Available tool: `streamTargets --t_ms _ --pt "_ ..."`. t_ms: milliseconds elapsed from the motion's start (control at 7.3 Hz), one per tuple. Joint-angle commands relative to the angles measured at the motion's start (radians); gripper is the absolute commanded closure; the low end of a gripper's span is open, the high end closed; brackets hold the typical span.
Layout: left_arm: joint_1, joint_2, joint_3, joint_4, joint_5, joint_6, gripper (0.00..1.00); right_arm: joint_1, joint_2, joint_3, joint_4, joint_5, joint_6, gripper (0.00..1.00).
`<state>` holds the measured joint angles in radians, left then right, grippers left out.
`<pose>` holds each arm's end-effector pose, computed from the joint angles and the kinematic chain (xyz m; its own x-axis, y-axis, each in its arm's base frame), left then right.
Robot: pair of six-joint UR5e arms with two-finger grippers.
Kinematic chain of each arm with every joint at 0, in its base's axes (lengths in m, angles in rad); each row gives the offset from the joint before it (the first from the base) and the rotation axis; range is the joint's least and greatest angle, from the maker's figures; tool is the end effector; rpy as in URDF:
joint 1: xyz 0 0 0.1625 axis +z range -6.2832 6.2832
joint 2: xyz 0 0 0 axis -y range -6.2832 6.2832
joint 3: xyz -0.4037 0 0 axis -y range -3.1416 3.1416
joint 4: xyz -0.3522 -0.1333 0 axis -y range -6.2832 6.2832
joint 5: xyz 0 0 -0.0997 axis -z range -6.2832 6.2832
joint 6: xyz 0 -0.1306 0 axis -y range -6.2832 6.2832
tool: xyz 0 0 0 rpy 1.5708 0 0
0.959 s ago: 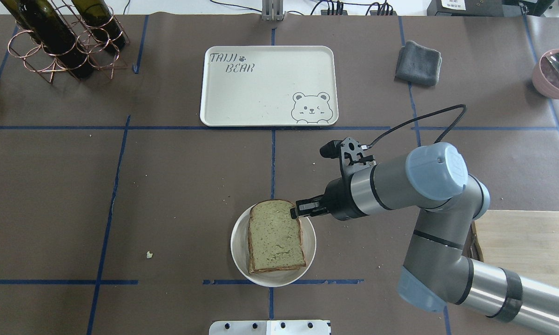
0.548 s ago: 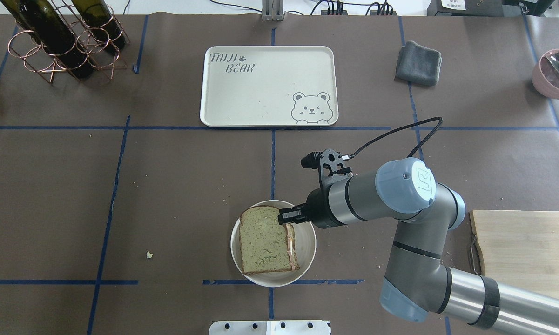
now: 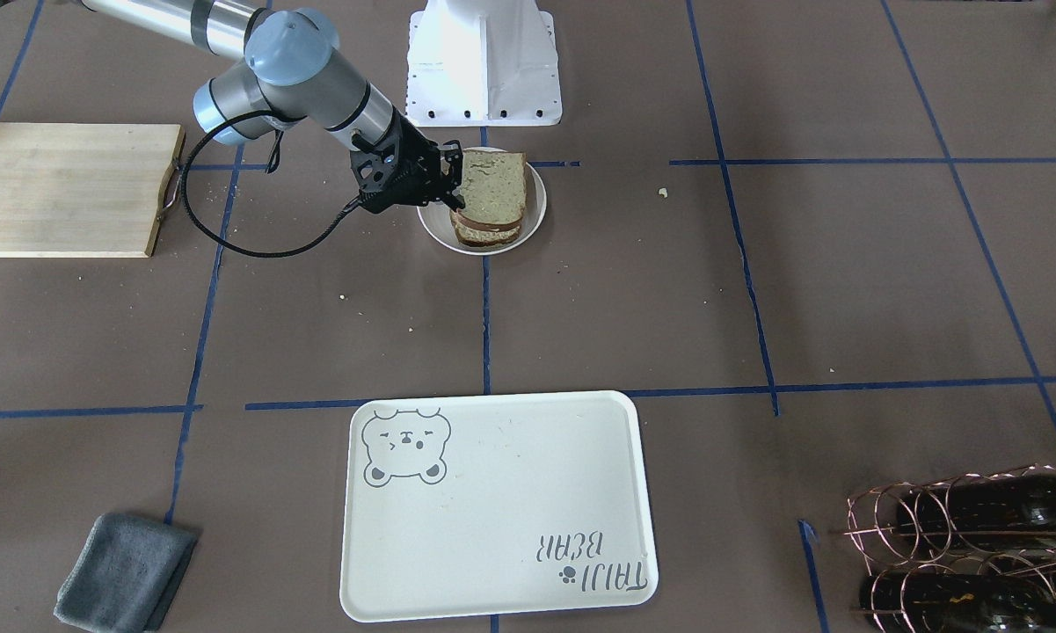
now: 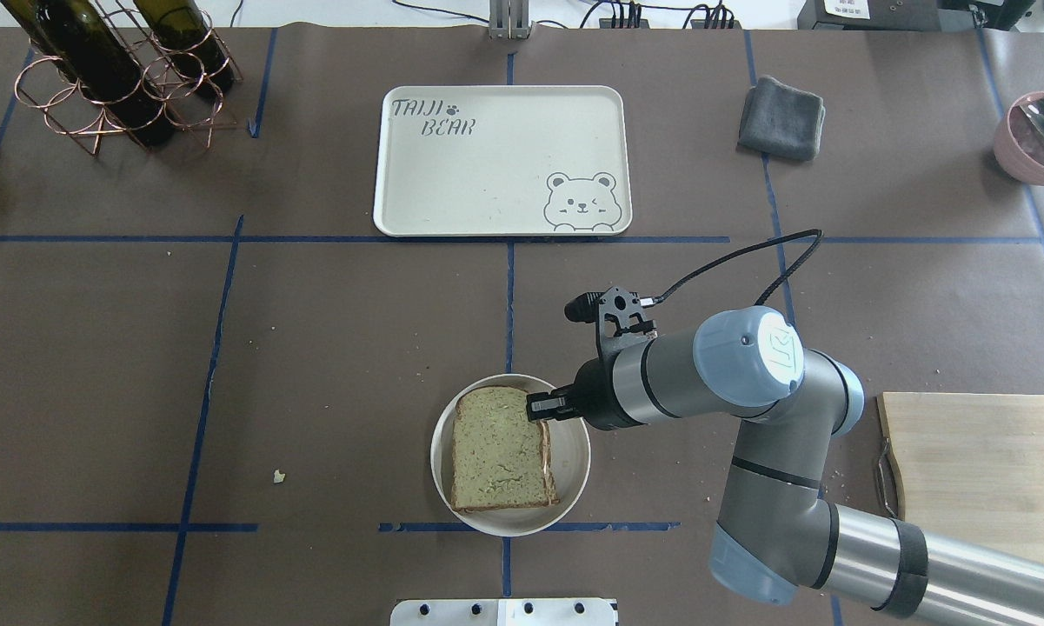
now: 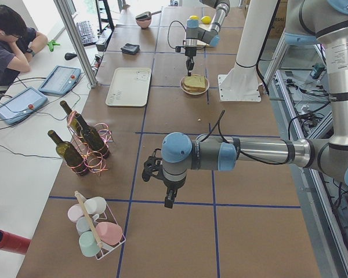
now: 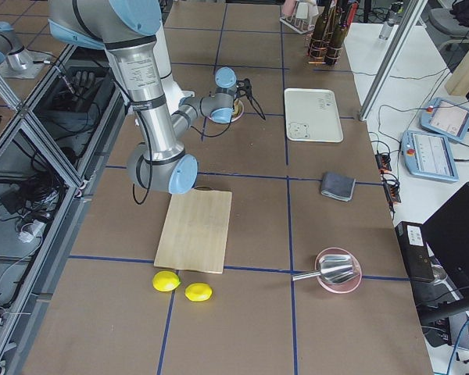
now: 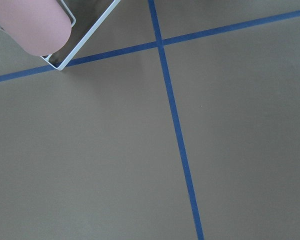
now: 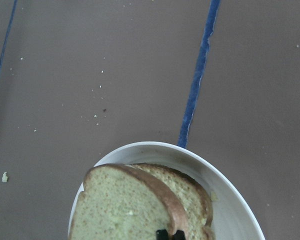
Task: Make sandwich and place on tray
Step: 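Lower the bread slice onto the egg and open the right gripper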
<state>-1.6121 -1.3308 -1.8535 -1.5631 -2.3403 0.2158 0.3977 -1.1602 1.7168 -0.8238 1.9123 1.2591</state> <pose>-0.0572 -0.3568 0.6298 0.7108 0.2086 -0.6717 -0.1136 0.9765 0.1831 -0.5233 -0.3170 0.2829 0.2523 -0.2074 0.9452 0.0108 0.9773 0.2116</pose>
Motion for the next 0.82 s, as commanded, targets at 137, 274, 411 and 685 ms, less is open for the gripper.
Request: streamTargets --t_ms 137,274,411,685 --pt "0.000 -0.004 0.002 0.000 0.001 -0.001 0.00 0.004 -0.022 0.010 -0.001 -0.043 -0.001 0.00" --pt "0.000 -0.005 0.005 0.000 0.001 -0.001 0.00 0.009 -0.029 0.020 -0.003 -0.042 -0.001 0.00" --pt "0.000 -0.004 0.002 0.000 -0.001 -0.001 0.00 0.044 -0.029 0.045 -0.071 -0.015 -0.001 0.00" --pt "-0.032 -0.005 -0.027 0.002 0.001 -0.001 0.00 0.152 -0.024 0.153 -0.365 0.074 -0.018 0.00"
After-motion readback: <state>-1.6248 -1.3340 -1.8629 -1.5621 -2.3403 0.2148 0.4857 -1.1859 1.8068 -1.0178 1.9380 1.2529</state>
